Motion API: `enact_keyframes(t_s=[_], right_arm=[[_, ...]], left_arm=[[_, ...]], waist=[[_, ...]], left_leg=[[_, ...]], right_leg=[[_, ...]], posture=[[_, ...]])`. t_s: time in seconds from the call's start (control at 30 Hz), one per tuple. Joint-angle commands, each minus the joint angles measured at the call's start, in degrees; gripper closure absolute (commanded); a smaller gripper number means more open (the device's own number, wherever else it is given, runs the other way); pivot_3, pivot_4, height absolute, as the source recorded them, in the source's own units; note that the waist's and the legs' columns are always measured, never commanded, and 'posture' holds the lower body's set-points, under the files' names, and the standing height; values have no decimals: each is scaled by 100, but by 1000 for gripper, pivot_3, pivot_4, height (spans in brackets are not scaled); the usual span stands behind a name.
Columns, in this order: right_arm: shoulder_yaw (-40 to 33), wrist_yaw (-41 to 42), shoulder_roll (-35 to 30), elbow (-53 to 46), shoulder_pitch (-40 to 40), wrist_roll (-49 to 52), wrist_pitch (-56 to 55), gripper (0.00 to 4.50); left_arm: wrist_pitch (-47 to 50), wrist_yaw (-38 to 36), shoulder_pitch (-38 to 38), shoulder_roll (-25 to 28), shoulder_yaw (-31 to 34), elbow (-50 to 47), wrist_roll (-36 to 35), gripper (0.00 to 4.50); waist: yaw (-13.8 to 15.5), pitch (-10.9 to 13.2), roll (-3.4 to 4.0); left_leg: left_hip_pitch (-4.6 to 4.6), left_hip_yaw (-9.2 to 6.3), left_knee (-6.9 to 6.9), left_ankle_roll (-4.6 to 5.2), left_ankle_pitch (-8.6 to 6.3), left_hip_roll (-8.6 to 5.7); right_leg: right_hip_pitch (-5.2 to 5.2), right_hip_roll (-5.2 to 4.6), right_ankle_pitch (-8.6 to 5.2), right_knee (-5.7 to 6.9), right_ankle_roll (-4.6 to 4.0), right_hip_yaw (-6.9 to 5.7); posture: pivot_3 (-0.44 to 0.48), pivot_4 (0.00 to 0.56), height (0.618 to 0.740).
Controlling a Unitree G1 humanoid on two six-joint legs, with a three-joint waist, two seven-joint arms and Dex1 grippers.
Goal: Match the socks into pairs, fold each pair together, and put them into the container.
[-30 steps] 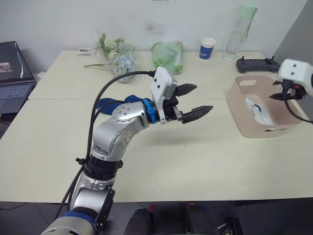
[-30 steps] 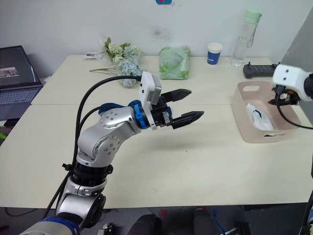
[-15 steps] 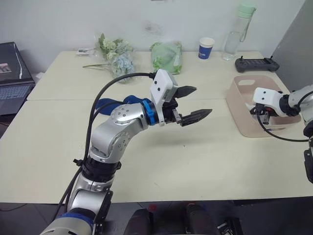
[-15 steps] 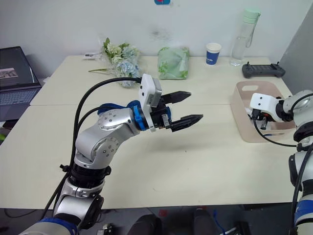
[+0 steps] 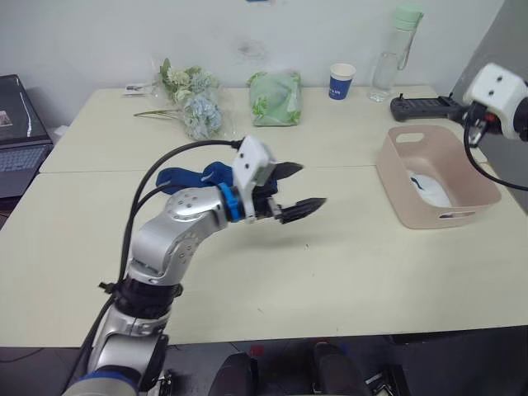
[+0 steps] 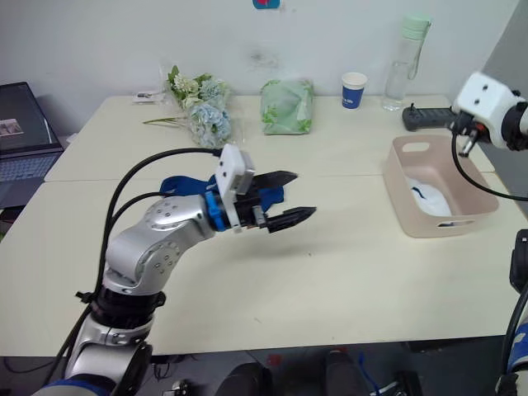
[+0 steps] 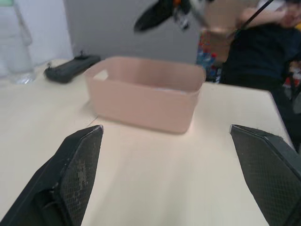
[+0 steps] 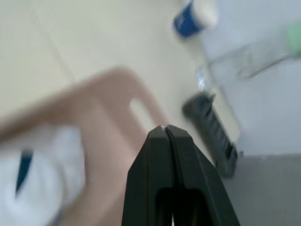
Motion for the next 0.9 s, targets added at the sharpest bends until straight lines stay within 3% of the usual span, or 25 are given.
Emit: enact_keyframes(t_s=[0.03,0.17,0.33,0.47,0.63,0.77,0.9], right_arm=[[-723,-152,565,-1668,706,1129,958,3220],[-992,-954,1372,-4568,2592,1717,2206,1681],[-1133,-2079,2188,-6728,4537,1934,3093,24],[-1016,-2628,2484,-7494,6049,1649,3015,24],[-1144,-3011,2768,-8135,7423,1712,2678,24],[-1132,-3234,2840,-8370,7806,1726,2618,24],[-1119,-3396,2822,-8508,7763,1755,2732,24]], left_arm=[[-692,281,376,206,532,159,437,0],[-1227,867,1064,178,1107,397,789,0],[-1577,1304,2134,-127,1687,187,752,0],[-2073,1263,3219,-359,1890,137,811,0],[-2463,1435,3949,-597,2190,150,775,0],[-2552,1372,4237,-583,2227,109,750,0],[-2549,1321,4198,-499,2184,139,744,0]], waist=[[11,-3,-4],[96,-10,-5],[263,-21,8],[265,-47,3],[234,-54,13],[170,-57,16],[164,-58,16]], left_leg=[[-1,-4,1,0,0,2],[-20,-27,3,0,0,5],[-144,-55,54,-1,1,-13],[-160,-62,82,0,-3,-16],[-132,-60,84,29,-16,-8],[-50,-49,60,40,-23,-6],[-47,-54,59,41,-24,-4]], right_leg=[[3,0,0,-1,0,-4],[1,-3,0,-10,1,-24],[-86,-15,10,-4,15,-40],[-83,-16,20,-14,28,-41],[-67,-2,34,-2,12,-36],[-3,7,30,-12,17,-21],[-2,15,30,-11,17,-23]], posture=[[0,150,740],[0,150,740],[0,150,740],[0,150,740],[0,150,740],[0,150,740],[0,150,740]])
